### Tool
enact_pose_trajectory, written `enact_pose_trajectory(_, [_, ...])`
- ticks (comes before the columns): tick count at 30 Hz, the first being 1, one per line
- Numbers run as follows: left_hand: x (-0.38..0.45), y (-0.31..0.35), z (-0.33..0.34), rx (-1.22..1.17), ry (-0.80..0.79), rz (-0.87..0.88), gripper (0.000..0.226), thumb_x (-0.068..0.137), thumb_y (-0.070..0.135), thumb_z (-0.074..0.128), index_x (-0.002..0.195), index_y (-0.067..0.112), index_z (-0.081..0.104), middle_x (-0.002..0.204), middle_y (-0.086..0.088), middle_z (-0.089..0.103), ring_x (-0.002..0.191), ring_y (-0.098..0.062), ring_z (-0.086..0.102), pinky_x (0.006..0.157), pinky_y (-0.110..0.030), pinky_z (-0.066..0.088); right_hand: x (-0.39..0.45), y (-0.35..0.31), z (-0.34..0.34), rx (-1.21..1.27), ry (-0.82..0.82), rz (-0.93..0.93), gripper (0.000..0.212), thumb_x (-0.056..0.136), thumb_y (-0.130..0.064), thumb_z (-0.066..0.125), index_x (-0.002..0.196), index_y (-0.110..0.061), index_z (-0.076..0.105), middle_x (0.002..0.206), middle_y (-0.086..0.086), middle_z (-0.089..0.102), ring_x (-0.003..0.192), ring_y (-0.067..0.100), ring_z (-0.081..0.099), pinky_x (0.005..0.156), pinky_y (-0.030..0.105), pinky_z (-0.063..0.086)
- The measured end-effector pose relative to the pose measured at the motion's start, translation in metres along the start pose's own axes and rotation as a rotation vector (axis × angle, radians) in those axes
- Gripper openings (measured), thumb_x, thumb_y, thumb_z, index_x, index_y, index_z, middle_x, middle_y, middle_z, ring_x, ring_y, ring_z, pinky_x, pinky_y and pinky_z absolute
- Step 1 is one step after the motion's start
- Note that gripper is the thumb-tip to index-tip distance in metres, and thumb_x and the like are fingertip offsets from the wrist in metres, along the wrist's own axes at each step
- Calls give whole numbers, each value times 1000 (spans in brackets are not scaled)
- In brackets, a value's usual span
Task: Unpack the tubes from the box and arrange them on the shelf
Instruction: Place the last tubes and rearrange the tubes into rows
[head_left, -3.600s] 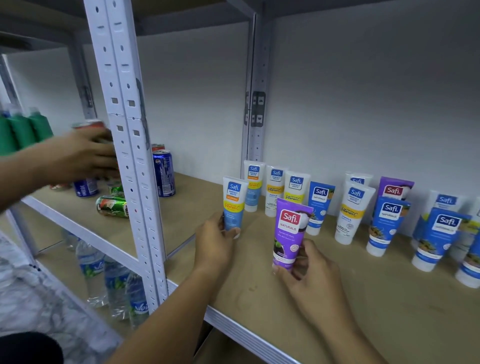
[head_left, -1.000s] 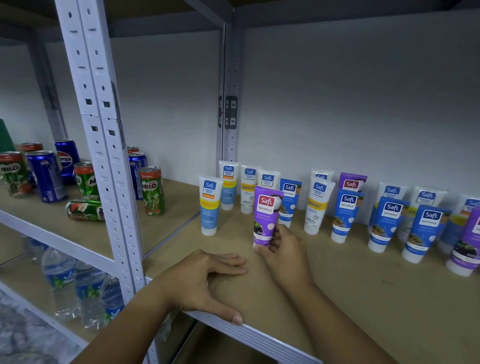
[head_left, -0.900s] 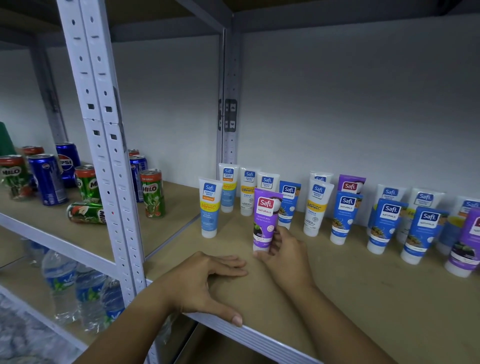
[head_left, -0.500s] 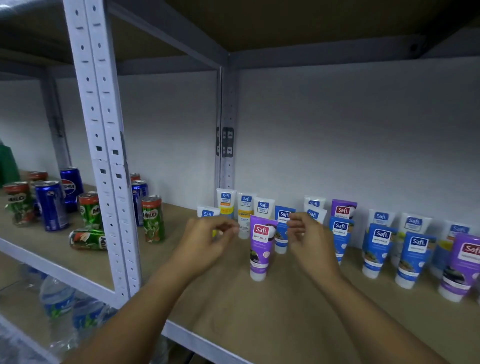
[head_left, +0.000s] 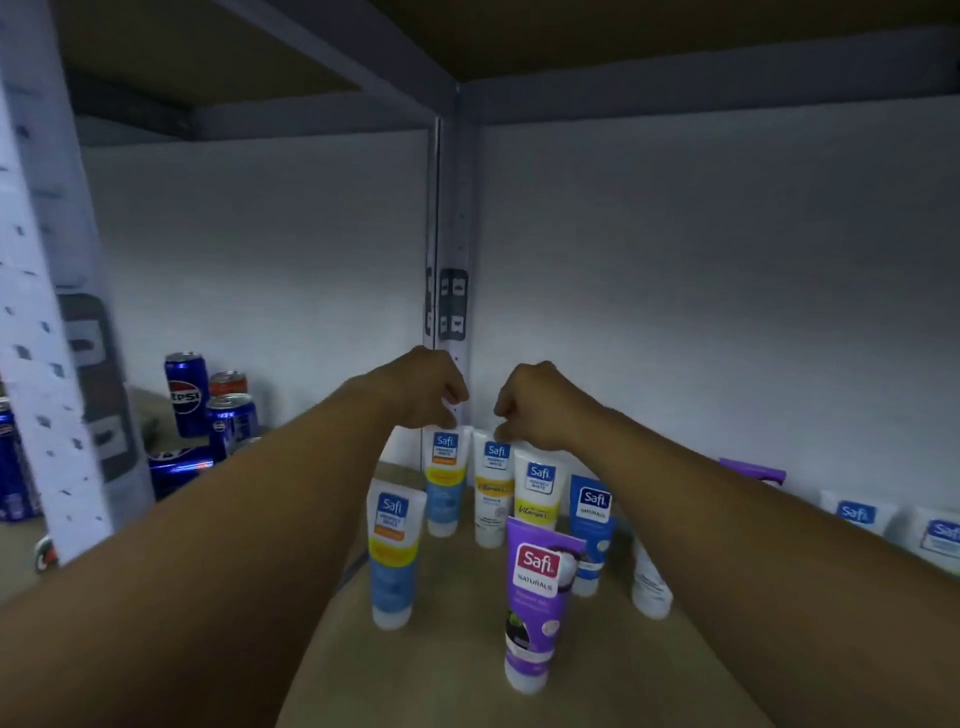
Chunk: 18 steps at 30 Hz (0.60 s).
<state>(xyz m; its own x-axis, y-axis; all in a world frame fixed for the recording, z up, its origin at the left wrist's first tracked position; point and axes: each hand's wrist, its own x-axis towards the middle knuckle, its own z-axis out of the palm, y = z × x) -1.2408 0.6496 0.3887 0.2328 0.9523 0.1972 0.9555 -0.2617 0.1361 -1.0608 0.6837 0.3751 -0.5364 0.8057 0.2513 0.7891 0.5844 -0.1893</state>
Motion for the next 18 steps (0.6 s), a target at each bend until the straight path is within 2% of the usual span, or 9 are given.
enact_pose_trajectory(2, [10,-2,5,28,-83,27,44,81,16,79,122,6,68,124,-9,68,111,-19,64,98,-28,49,11,-2,6,-33,-52,-31,42,77,-23,81,113,-6,71,112,10,70,99,22,66,88,32,55])
enact_pose_trajectory(6, [17,-4,11,94,-143,52,35,77,16,82,110,9,74,111,-7,72,98,-16,63,81,-24,48,21,-7,17,-104,-109,-70,38,77,-21,81,109,-4,71,106,11,71,94,22,66,84,33,56])
enact_pose_trajectory(9, [16,-4,9,85,-123,27,35,75,11,84,108,7,74,109,-8,71,94,-15,63,79,-23,47,22,-10,17,-93,-84,-63,39,74,-19,83,109,-6,72,107,11,70,93,23,67,84,36,57])
enact_pose_trajectory(14, [6,6,-14,40,-34,26,38,75,5,83,112,5,73,113,-10,72,101,-20,66,89,-27,52,16,-21,-5,-69,0,-74,39,73,-18,84,109,-7,72,109,11,69,96,23,66,87,33,56])
enact_pose_trajectory(18, [-8,25,-53,39,46,22,36,77,5,81,112,8,73,112,-6,71,94,-14,63,84,-23,49,4,-32,-46,-83,92,-86,39,71,-19,85,107,-10,73,109,12,67,96,23,64,87,37,56])
